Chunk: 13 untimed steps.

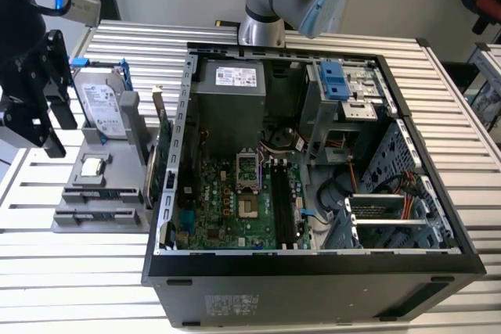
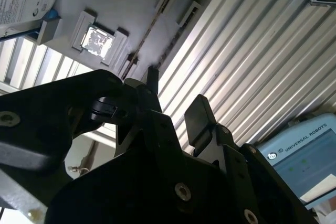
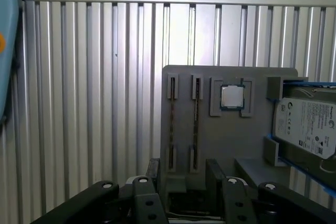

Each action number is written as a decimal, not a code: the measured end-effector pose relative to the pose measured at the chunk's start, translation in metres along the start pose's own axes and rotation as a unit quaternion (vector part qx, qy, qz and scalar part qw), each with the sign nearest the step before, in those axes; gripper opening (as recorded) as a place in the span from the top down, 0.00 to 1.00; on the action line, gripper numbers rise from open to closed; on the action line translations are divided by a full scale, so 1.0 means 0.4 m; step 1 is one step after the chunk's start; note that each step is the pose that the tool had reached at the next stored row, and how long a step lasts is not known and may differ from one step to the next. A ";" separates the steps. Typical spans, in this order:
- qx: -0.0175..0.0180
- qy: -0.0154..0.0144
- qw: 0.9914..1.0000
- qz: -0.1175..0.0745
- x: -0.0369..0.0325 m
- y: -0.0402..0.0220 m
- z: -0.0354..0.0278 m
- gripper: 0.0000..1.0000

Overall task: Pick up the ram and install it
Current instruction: 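Pick up the ram and move it above insertion slot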

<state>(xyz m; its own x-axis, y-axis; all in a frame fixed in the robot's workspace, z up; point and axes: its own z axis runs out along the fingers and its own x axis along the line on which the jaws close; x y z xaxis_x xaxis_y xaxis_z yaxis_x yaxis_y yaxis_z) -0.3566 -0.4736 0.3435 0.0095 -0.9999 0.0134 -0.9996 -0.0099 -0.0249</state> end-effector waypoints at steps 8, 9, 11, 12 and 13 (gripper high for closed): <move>0.000 0.000 1.000 0.000 0.000 0.000 0.005 0.00; 0.000 0.000 1.000 0.000 0.000 0.000 0.007 0.00; 0.000 0.000 1.000 0.000 0.000 0.000 0.011 0.00; 0.000 0.000 1.000 0.000 0.000 0.000 0.014 0.00; 0.000 0.000 1.000 0.000 0.000 0.000 0.016 0.00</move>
<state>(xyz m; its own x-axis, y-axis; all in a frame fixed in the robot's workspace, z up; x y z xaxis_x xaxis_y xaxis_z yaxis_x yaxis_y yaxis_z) -0.3566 -0.4736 0.3371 0.0096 -0.9999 0.0135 -0.9996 -0.0099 -0.0249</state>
